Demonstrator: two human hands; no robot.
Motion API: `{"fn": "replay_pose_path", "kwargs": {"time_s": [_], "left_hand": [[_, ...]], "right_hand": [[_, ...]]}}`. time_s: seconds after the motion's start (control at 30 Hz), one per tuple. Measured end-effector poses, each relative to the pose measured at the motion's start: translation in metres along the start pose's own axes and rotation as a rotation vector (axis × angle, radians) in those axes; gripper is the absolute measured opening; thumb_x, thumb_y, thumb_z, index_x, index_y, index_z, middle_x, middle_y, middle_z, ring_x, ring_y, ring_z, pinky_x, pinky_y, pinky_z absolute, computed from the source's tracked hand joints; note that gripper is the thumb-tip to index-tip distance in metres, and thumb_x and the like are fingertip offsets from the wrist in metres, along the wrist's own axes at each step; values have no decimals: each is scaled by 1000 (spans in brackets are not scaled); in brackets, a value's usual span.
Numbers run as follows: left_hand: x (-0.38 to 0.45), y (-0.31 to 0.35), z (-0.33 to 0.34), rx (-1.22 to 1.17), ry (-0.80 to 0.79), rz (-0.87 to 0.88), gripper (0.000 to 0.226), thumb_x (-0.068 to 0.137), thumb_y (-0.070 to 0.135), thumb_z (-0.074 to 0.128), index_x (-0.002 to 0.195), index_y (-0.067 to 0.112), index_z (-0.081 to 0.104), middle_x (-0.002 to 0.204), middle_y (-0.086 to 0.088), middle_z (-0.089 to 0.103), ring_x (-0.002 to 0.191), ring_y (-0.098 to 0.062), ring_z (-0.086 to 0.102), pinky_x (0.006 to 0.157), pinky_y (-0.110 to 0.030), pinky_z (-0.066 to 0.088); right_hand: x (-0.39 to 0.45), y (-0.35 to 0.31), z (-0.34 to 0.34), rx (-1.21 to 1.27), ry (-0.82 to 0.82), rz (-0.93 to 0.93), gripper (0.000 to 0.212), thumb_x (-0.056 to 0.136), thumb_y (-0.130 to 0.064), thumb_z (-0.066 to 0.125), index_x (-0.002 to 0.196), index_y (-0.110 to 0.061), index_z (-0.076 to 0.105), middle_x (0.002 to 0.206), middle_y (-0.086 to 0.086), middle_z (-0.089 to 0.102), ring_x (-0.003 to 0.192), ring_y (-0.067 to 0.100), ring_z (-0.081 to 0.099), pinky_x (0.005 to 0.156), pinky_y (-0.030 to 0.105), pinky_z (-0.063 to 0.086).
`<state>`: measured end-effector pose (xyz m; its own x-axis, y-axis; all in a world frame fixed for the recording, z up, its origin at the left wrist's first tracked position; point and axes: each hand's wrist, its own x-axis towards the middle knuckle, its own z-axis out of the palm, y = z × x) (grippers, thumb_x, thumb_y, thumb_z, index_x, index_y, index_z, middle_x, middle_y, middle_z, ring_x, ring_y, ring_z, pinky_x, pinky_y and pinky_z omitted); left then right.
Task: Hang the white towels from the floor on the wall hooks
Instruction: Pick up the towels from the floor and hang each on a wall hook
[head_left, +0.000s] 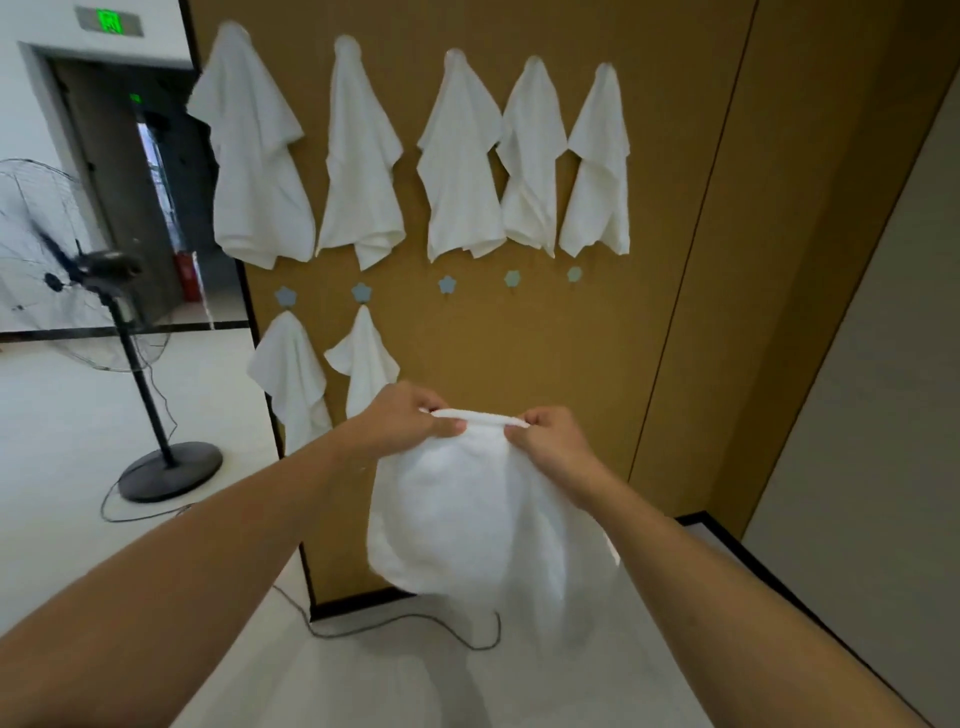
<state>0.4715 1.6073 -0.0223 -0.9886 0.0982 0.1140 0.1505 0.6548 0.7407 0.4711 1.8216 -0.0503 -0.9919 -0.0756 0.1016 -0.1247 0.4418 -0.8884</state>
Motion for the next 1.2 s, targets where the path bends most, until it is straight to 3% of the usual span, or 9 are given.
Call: {"fn": "replay_pose_path", "kwargs": {"time_s": [0.13, 0.3, 0.47, 0.6, 0.8, 0.9, 1.03, 1.13, 1.2], "left_hand": [[59, -8, 4, 145, 40, 10, 14, 80, 43, 76, 69, 38, 69, 79, 16, 68, 78, -4, 61, 61, -17, 39], [132, -13, 11, 224, 93, -12, 18, 88, 37, 69, 70, 36, 69, 72, 18, 64, 75, -3, 58, 60, -18, 35], [202, -12, 21, 337, 118, -29, 10, 93, 31, 63, 84, 28, 67, 75, 17, 60, 76, -6, 56, 63, -18, 37], [251, -12, 28, 420, 126, -31, 10, 93, 23, 60, 98, 24, 69, 89, 8, 64, 90, -15, 60, 79, -27, 43], [308, -31, 37, 137, 287, -168, 23, 96, 12, 49, 91, 25, 67, 89, 12, 63, 85, -2, 55, 69, -16, 37], [338, -53, 31, 57, 331, -210, 25, 95, 9, 46, 92, 23, 67, 92, 6, 64, 87, -9, 56, 70, -17, 39], [389, -88, 12, -65, 398, -180, 22, 93, 6, 46, 96, 23, 59, 91, 3, 60, 80, -10, 54, 69, -22, 42], [426, -111, -2, -114, 401, -124, 32, 96, 5, 45, 82, 23, 68, 93, 5, 63, 83, -7, 55, 78, -21, 41], [457, -127, -11, -76, 395, -135, 39, 99, 7, 45, 81, 27, 74, 105, 5, 67, 92, -11, 56, 88, -23, 43]], "right_hand": [[73, 10, 0, -85, -38, -74, 22, 85, -20, 62, 69, -6, 65, 63, -1, 52, 59, 13, 48, 57, 28, 38], [166, 20, -8, -115, -90, -199, 43, 81, -32, 71, 52, -20, 42, 53, -8, 36, 50, 9, 34, 48, 27, 28], [250, 27, -22, -80, -181, -283, 37, 81, -30, 73, 54, -18, 51, 57, -5, 45, 51, 8, 41, 50, 26, 32], [307, 33, -22, -28, -226, -278, 38, 81, -29, 73, 52, -20, 51, 53, -9, 46, 50, 7, 44, 48, 24, 35], [383, 49, -8, 10, -298, -243, 34, 80, -37, 73, 59, -19, 54, 58, -5, 47, 52, 9, 44, 53, 26, 36], [422, 51, 4, -126, -363, -314, 30, 83, -37, 70, 65, -16, 57, 63, -2, 48, 57, 10, 46, 56, 28, 35], [482, 61, 17, -34, -339, -403, 10, 86, -17, 74, 83, -13, 66, 61, -15, 57, 57, 4, 51, 56, 22, 41], [521, 64, 31, 38, -280, -459, 14, 86, -1, 71, 82, -15, 71, 51, -20, 54, 50, 0, 48, 54, 17, 41], [551, 62, 49, -41, -256, -503, 20, 90, 2, 65, 88, -13, 79, 76, -17, 71, 69, -2, 61, 70, 10, 47]]}}
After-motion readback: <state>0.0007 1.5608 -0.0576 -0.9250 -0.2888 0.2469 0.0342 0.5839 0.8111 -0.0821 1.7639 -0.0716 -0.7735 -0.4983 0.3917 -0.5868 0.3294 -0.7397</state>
